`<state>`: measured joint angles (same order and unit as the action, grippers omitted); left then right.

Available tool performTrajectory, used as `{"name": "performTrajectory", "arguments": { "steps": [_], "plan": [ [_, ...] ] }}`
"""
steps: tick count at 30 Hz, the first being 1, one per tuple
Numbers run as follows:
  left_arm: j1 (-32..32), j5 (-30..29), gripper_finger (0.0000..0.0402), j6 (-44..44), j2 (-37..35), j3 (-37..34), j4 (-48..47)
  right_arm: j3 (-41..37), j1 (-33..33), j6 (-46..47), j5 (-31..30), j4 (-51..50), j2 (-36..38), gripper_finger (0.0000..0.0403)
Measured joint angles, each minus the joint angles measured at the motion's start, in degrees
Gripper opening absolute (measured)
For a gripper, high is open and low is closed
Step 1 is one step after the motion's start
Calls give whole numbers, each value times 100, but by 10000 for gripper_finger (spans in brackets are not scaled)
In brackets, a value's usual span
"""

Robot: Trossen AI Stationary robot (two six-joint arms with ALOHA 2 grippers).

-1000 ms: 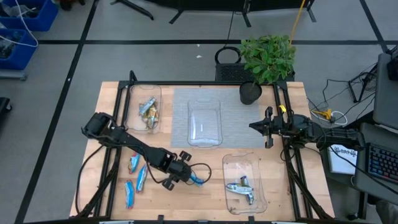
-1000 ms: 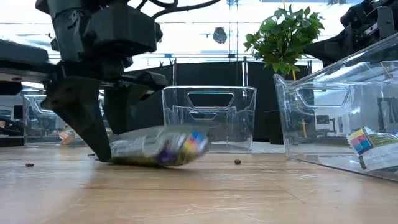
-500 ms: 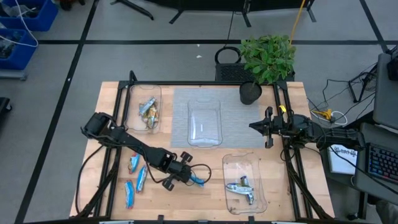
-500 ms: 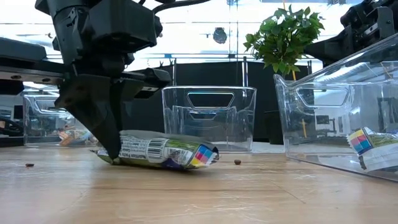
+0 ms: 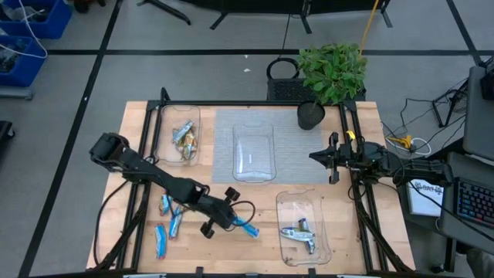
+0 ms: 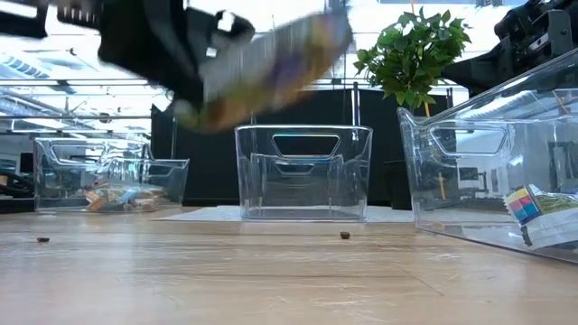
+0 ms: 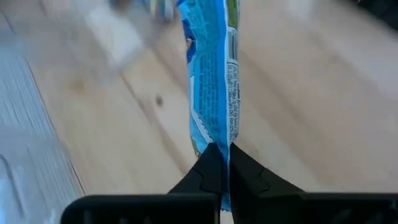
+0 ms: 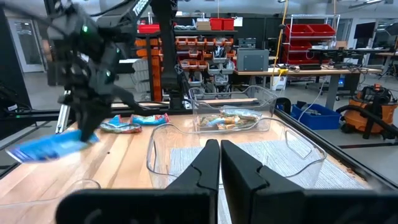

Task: Pick and place Granola Bars by type
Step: Put the blue granola bar into the bottom right transparent bin

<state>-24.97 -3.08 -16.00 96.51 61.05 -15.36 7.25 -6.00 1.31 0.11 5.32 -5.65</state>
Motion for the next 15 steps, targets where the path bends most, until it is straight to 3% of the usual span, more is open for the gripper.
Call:
{"name": "performTrajectory", "arguments": {
  "steps": [5,11,15],
  "plan": [
    [298,640,8,-573,-435,-581,1719,0,0,3,0,7,0,8],
    [1316,2182,8,-617,-627,-1837,5161,0,0,176,1,50,0,8],
    [2008,3421,8,-95,-370,-2128,7544,-2,0,214,1,50,0,8]
  ]
}}
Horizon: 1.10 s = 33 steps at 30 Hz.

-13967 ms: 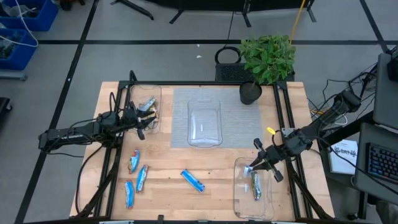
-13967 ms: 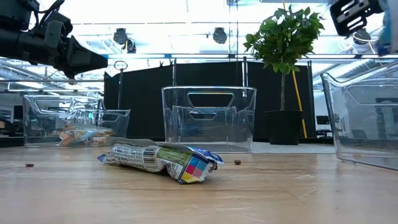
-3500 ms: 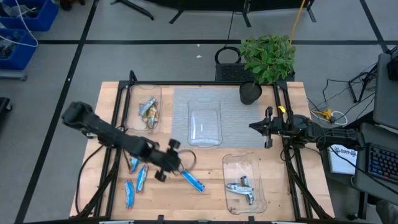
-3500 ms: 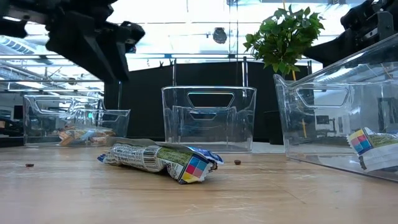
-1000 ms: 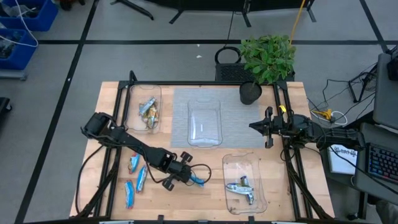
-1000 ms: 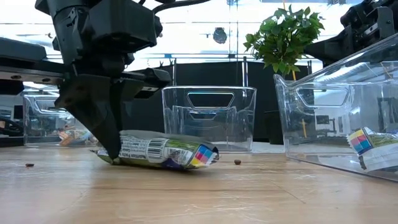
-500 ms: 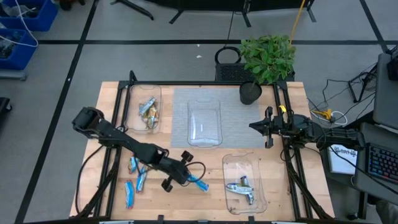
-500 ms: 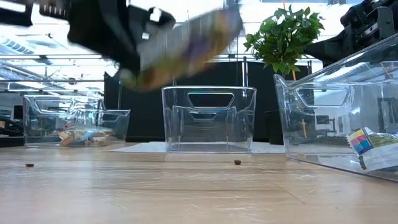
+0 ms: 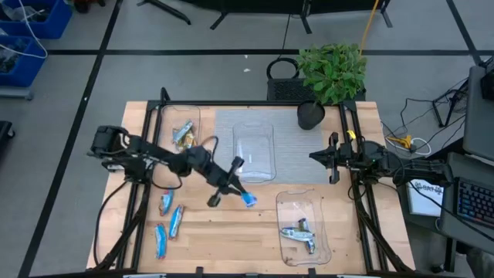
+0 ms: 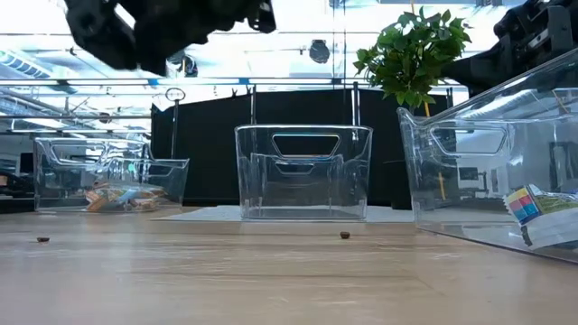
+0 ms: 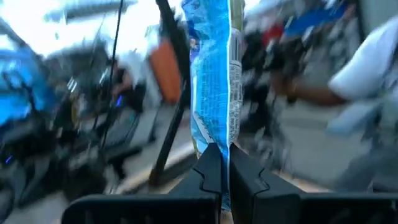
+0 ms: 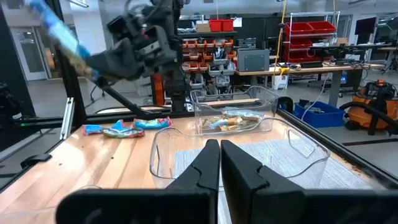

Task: Pick and place Granola Bars by type
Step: Put the blue granola bar into the bottom right transparent bin

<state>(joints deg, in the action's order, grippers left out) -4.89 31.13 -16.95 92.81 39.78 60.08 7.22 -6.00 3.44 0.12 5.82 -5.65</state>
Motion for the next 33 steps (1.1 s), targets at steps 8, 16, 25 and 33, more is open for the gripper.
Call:
{"name": "performTrajectory", "arguments": {
  "steps": [8,16,25,33],
  "plan": [
    [542,1527,8,997,973,328,1804,-71,11,181,151,751,-65,9],
    [1129,1587,8,1733,1984,549,2964,-509,41,649,739,3007,-1082,8],
    [1318,1774,7,2013,2115,868,2940,361,555,108,440,3740,-3344,8],
    [1454,1863,7,1987,2117,895,2617,1620,954,-602,459,4166,-5340,13]
  ]
}}
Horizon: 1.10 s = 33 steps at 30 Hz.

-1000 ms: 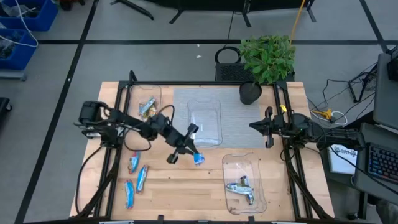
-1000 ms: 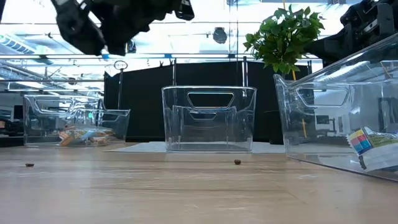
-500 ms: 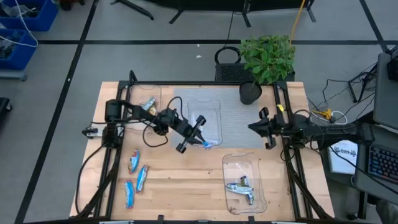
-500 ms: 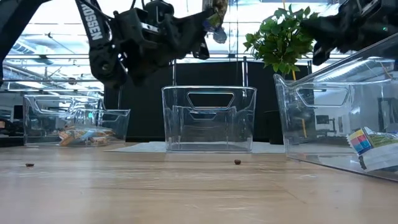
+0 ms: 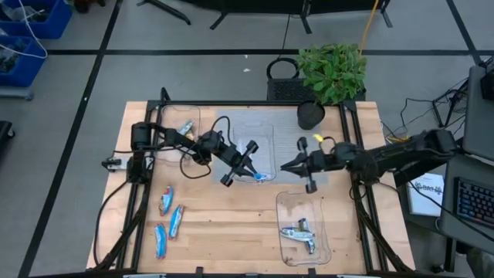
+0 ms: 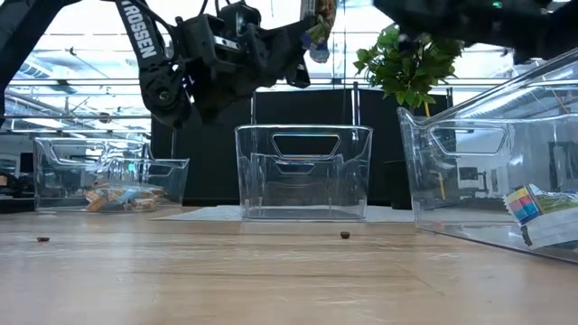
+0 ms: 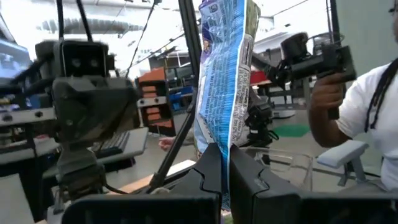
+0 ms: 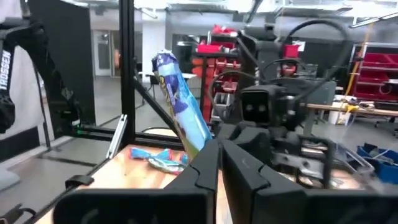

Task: Pick and place Granola Bars by type
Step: Put the blue granola bar into the bottom right transparent bin

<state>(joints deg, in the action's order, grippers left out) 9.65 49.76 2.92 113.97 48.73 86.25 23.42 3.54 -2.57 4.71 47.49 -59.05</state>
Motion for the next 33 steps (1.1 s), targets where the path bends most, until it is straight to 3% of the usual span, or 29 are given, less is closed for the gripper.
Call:
{"name": "performTrajectory", "arguments": {
  "steps": [7,13,19,33],
  "plan": [
    [2,100,7,-109,0,0,-223,756,193,-449,8,106,-1025,52],
    [7,187,7,-71,0,0,-228,908,186,-351,447,106,-1149,135],
    [13,224,7,-110,0,0,-352,909,197,-179,435,364,-1149,206],
    [13,123,7,-242,2,0,-512,1330,219,-126,477,416,-1700,207]
  ]
}}
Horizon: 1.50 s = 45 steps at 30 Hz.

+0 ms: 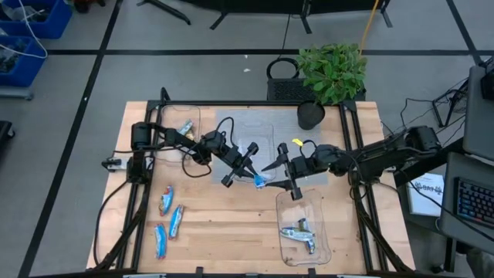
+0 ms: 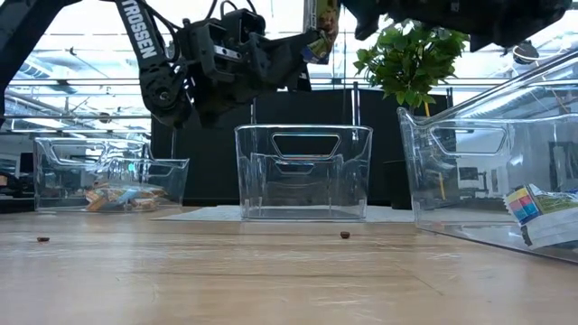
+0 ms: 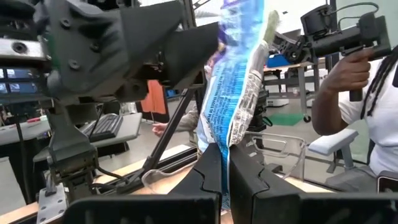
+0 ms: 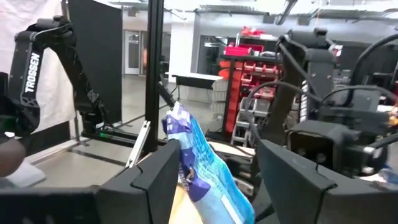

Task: Pick and place Granola Bars by type
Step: Put the blue granola bar into the bottom right transparent bin

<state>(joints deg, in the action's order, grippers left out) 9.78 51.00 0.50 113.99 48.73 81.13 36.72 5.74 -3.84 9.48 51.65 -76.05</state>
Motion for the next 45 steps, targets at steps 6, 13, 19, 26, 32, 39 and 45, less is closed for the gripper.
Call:
{"name": "performTrajectory", "arguments": {
  "steps": [6,13,19,26,32,39,45],
  "plan": [
    [56,3,7,12,0,0,-45,188,0,267,368,67,-299,206],
    [81,201,7,6,0,0,-27,214,142,315,428,3,-310,205],
    [103,154,7,28,0,0,0,214,284,239,426,-16,-308,205],
    [20,87,7,119,0,84,-5,214,223,134,391,-8,-308,201],
    [-27,150,7,183,0,225,-82,214,173,118,374,-7,-308,196],
    [-45,147,7,177,0,227,-127,214,173,97,385,-7,-308,177],
    [-98,6,7,137,0,230,-125,214,175,-4,393,5,-308,151]
  ]
}}
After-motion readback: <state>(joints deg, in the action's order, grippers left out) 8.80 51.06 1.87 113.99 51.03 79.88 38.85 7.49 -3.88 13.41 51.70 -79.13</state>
